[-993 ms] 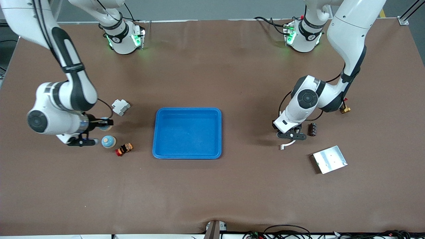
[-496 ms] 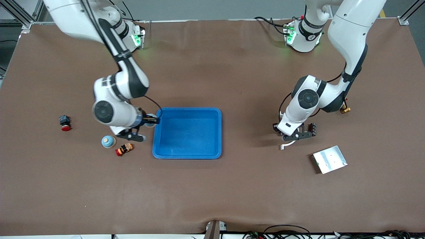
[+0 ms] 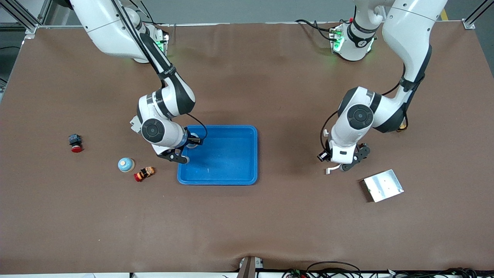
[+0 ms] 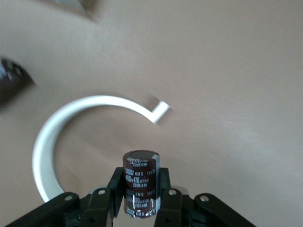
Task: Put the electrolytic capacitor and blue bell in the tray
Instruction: 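Carry the bell and capacitor toward the blue tray with both grippers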
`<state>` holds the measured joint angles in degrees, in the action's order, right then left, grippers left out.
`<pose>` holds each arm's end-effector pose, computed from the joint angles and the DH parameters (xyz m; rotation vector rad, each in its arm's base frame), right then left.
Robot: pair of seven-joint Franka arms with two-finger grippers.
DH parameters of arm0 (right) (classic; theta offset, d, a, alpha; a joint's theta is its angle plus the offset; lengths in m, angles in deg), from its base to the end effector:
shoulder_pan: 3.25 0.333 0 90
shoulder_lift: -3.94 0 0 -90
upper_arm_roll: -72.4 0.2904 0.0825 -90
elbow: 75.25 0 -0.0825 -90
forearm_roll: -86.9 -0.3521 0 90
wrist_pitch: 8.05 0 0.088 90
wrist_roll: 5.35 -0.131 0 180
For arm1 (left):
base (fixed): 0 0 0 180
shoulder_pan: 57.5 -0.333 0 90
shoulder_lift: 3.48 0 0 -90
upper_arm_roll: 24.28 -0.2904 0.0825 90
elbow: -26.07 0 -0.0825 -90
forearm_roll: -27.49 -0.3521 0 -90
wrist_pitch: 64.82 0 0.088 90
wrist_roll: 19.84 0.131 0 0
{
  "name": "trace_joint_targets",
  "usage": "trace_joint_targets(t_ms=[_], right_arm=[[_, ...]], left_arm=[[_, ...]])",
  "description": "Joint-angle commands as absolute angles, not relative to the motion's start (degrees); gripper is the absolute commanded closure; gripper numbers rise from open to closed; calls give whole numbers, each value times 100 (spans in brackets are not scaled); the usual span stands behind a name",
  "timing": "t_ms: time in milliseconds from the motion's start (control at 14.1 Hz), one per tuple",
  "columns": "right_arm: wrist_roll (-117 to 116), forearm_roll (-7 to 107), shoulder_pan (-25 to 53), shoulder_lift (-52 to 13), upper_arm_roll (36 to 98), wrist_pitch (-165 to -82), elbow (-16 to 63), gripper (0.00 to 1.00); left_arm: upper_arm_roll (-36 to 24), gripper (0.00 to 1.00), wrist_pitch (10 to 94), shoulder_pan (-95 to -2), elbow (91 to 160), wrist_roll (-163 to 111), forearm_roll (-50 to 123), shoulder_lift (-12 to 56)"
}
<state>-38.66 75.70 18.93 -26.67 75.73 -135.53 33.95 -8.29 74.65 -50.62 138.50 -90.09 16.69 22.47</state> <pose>0.5085 0.2534 0.1798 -3.0396 0.4238 0.4196 0.5455 -0.2227 0.2299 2.9167 1.0897 0.0511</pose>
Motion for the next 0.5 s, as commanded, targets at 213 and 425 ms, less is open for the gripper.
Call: trace_joint_targets(t_ms=[213, 425], right_arm=[[-4007, 6889, 1916, -2656, 7469, -13488, 3216, 0], [-3902, 6941, 1881, -2560, 7286, -13348, 3137, 0]], left_arm=[[-732, 100, 7264, -4336, 12954, -11630, 1835, 2490], [-740, 100, 6712, -3967, 12032, -12932, 1774, 2911]])
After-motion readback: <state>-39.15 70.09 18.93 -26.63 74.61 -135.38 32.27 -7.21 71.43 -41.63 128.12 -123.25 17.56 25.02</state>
